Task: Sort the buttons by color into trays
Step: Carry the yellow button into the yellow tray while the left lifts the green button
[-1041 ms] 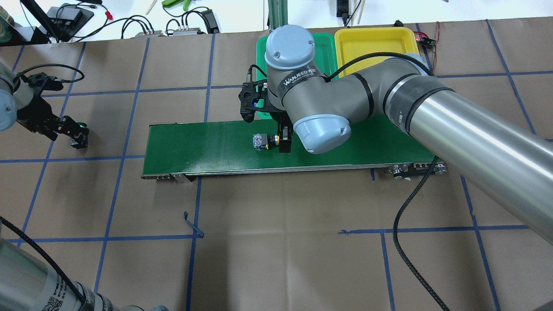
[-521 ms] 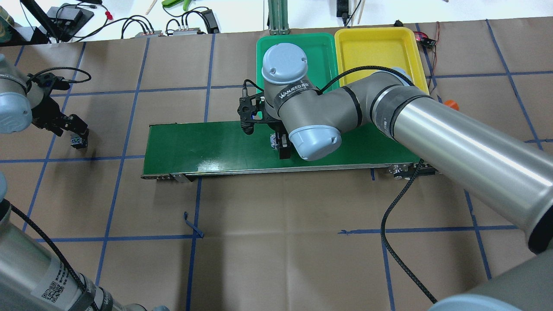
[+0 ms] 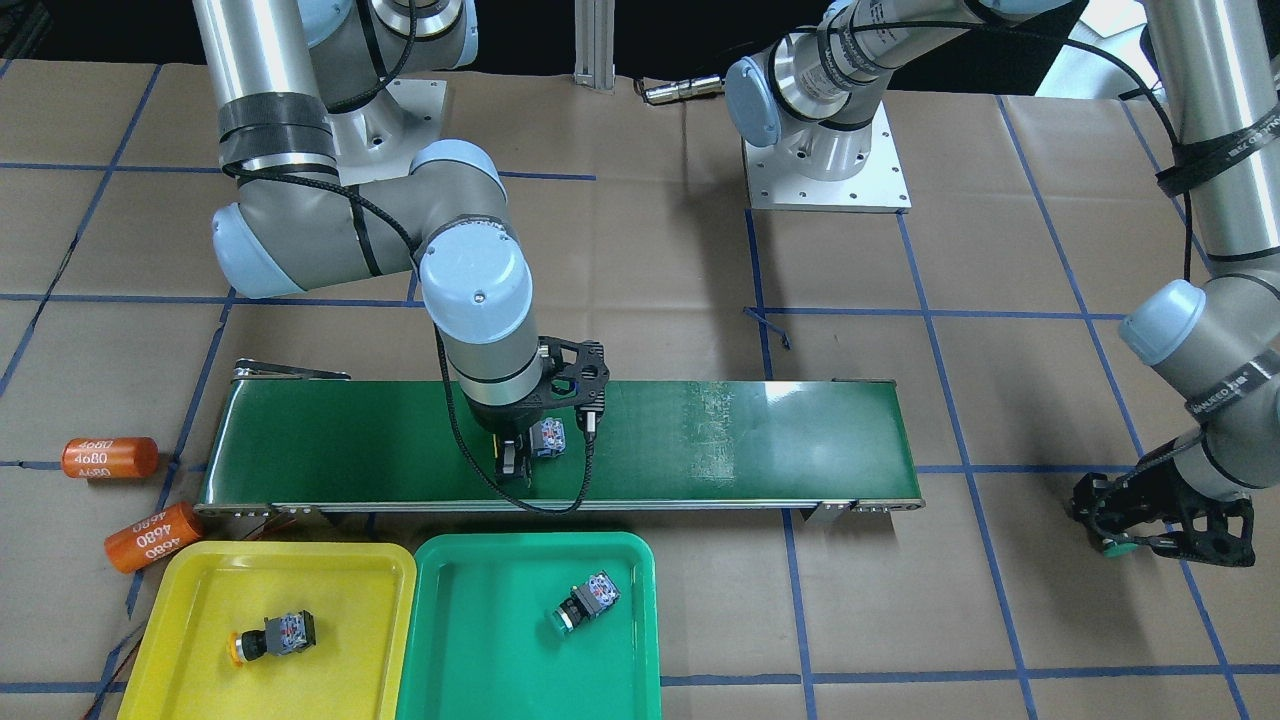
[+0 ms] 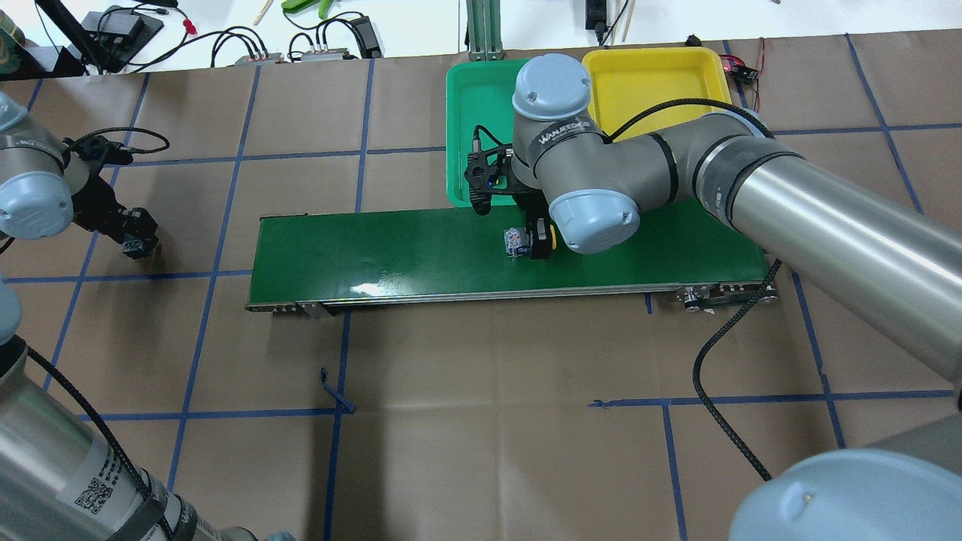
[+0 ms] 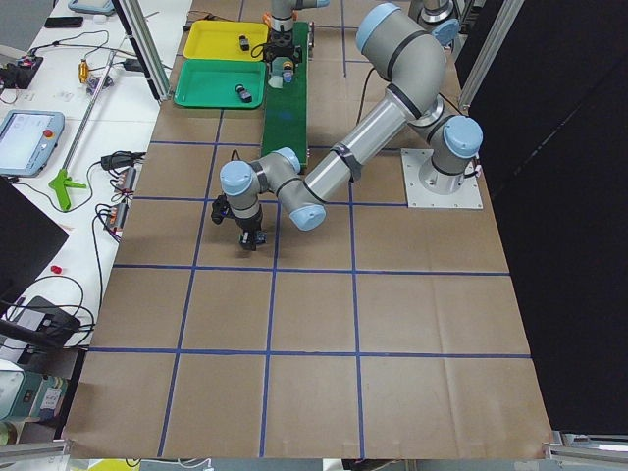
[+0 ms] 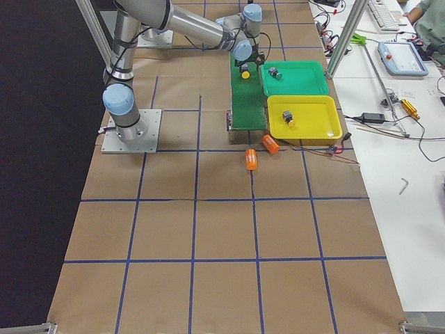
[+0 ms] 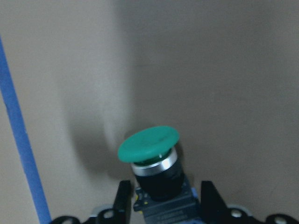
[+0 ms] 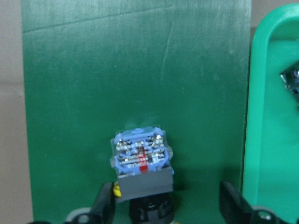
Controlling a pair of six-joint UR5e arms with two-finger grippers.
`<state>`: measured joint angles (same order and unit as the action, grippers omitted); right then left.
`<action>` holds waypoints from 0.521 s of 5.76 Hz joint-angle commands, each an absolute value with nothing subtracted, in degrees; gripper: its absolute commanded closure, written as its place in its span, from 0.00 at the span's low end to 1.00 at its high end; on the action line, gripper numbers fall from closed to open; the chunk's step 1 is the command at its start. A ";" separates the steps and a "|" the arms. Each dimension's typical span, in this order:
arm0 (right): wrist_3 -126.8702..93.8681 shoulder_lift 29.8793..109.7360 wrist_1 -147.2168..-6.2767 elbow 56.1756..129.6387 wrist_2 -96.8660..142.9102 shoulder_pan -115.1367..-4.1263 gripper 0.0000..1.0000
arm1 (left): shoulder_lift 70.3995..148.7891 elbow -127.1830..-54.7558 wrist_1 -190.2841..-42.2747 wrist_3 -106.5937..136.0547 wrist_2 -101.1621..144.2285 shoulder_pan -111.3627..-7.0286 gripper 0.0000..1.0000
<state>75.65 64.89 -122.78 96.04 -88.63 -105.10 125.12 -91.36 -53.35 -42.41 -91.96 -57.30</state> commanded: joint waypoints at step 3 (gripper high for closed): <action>80.65 68.88 -119.45 95.19 -92.17 -99.16 0.78 | 114.91 -92.28 -54.75 -58.38 -91.49 -62.99 1.00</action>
